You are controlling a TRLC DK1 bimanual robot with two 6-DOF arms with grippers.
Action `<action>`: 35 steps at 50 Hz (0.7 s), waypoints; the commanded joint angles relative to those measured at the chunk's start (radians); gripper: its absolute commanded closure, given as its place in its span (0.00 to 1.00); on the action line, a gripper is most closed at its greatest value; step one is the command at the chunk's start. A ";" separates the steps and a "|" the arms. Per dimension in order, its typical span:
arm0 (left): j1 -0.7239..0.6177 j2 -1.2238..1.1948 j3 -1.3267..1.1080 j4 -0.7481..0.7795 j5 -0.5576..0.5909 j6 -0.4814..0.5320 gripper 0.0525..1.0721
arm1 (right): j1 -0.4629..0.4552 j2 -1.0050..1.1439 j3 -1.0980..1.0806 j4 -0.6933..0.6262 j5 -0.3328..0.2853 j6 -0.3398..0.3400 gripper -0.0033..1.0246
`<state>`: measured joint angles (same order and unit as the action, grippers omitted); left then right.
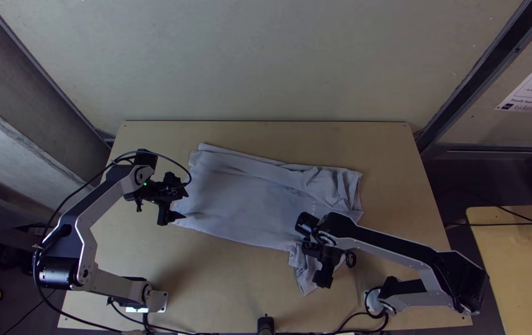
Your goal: Fold the t-shirt
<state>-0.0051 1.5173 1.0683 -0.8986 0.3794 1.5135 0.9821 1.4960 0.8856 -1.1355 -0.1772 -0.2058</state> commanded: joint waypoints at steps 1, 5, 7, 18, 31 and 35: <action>-0.013 -0.035 -0.053 -0.011 -0.022 0.066 0.05 | 0.012 0.020 -0.022 0.003 -0.008 0.023 0.07; -0.021 -0.039 -0.077 -0.010 -0.039 0.088 0.05 | 0.012 0.027 -0.030 0.010 0.001 0.023 0.07; -0.022 -0.042 -0.085 -0.010 -0.043 0.094 0.05 | 0.012 0.030 -0.031 0.013 0.004 0.023 0.07; -0.026 -0.040 -0.113 0.010 -0.063 0.116 0.05 | 0.012 0.035 -0.031 0.025 0.015 0.034 0.13; -0.038 -0.029 -0.142 0.044 -0.077 0.117 0.06 | 0.021 0.053 -0.056 0.049 0.050 0.037 0.16; -0.039 -0.029 -0.153 0.058 -0.077 0.117 0.06 | 0.029 0.064 -0.060 0.059 0.062 0.042 0.17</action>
<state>-0.0380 1.4975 0.9558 -0.8452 0.3092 1.5909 0.9951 1.5188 0.8642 -1.0920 -0.1387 -0.1829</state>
